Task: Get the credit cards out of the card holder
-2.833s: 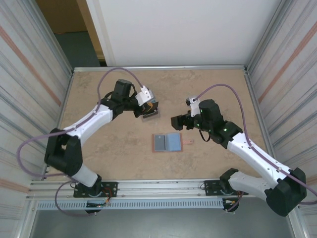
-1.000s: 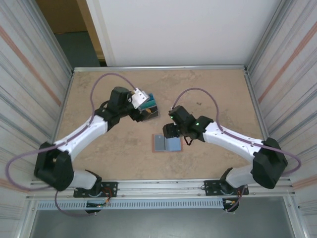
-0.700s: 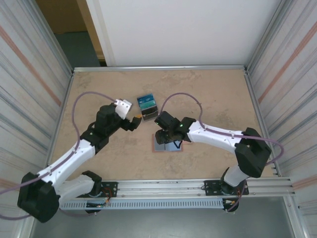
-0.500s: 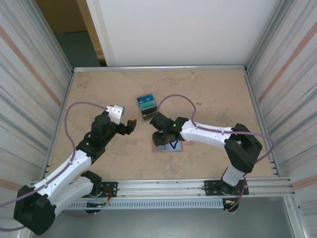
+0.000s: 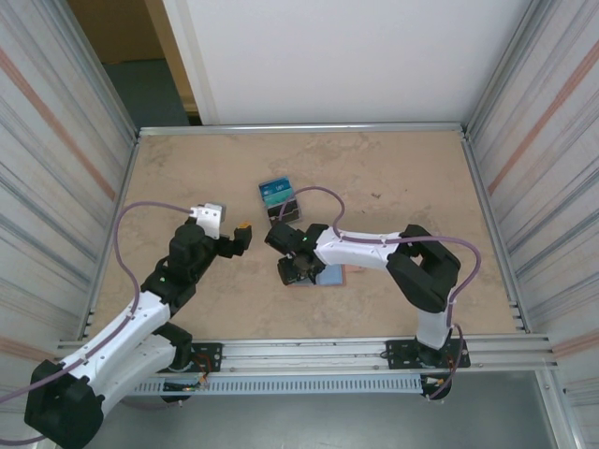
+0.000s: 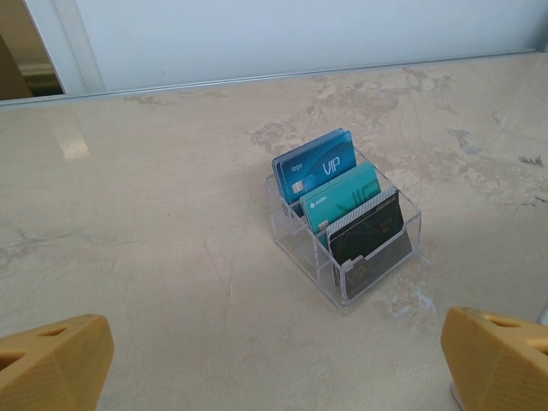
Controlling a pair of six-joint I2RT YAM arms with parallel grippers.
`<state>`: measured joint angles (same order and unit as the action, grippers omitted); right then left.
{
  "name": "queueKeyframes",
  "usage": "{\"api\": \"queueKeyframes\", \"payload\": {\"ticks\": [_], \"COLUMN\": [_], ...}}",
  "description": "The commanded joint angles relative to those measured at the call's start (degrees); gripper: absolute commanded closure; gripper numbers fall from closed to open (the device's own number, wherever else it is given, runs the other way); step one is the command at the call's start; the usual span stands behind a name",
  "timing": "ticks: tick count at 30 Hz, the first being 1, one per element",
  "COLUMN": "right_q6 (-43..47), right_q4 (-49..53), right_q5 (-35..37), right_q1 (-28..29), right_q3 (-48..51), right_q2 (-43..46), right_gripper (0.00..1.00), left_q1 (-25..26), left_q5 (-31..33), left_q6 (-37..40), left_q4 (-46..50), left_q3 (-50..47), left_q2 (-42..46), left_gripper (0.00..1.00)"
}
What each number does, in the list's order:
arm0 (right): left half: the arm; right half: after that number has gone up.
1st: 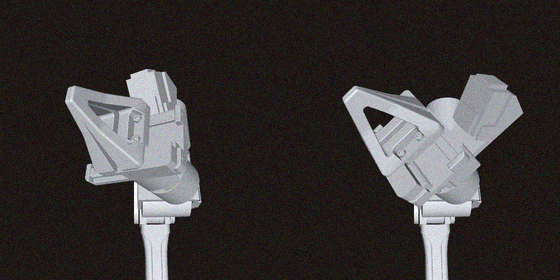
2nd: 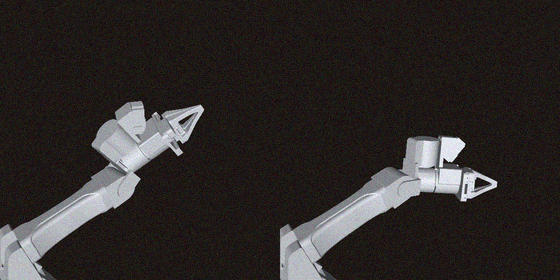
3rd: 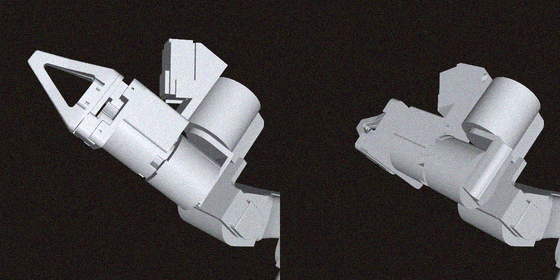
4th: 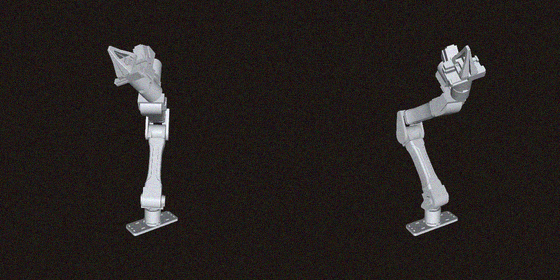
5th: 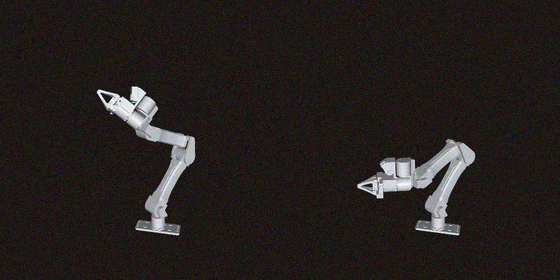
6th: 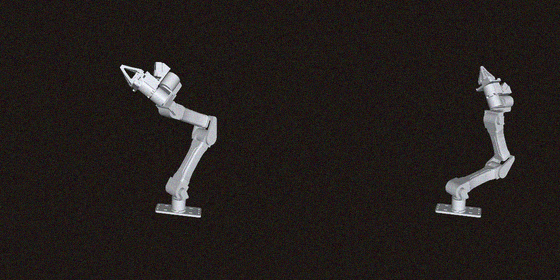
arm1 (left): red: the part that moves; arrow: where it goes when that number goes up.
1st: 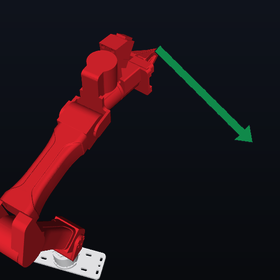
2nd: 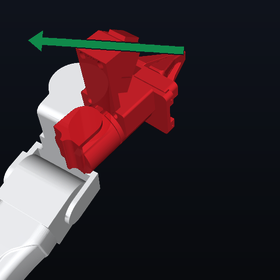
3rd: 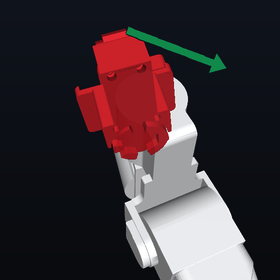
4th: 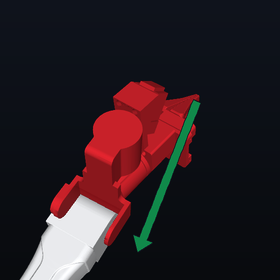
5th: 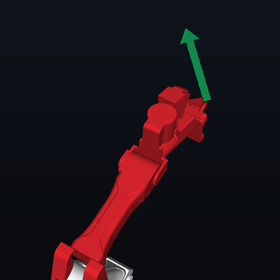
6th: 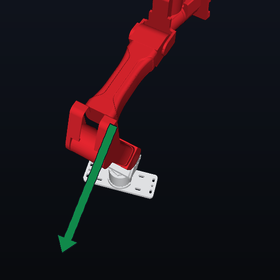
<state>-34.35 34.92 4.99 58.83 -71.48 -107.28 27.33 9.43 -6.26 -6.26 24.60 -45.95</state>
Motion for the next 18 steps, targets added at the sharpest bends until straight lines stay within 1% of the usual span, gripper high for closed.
{"api": "queueKeyframes", "payload": {"ticks": [1, 8, 13, 18], "right_q6": [-1.6, -1.6, -1.5, -0.4], "right_q4": [2.5, 3.1, 3.4, 2.1], "right_q5": [1.8, 3.0, 3.6, 1.5], "right_q1": [0.1, 0.1, 0.1, -0.9], "right_q3": [-1.8, -1.4, -0.9, 0.8], "right_q2": [-1.8, -3.4, -3.6, -2.1], "right_gripper": [0.45, 0.48, 0.53, 0.60], "left_q1": [-0.4, -0.4, -0.4, -0.4], "left_q5": [1.3, 1.3, 1.0, 0.9], "left_q6": [-0.8, -0.9, -0.9, -0.8], "left_q4": [-0.8, -0.8, -0.5, -0.2], "left_q3": [-0.8, -0.9, -0.6, -0.5], "left_q2": [0.3, 0.1, 0.1, 0.3], "left_gripper": [0.01, 0.01, 0.01, 0.01]}}
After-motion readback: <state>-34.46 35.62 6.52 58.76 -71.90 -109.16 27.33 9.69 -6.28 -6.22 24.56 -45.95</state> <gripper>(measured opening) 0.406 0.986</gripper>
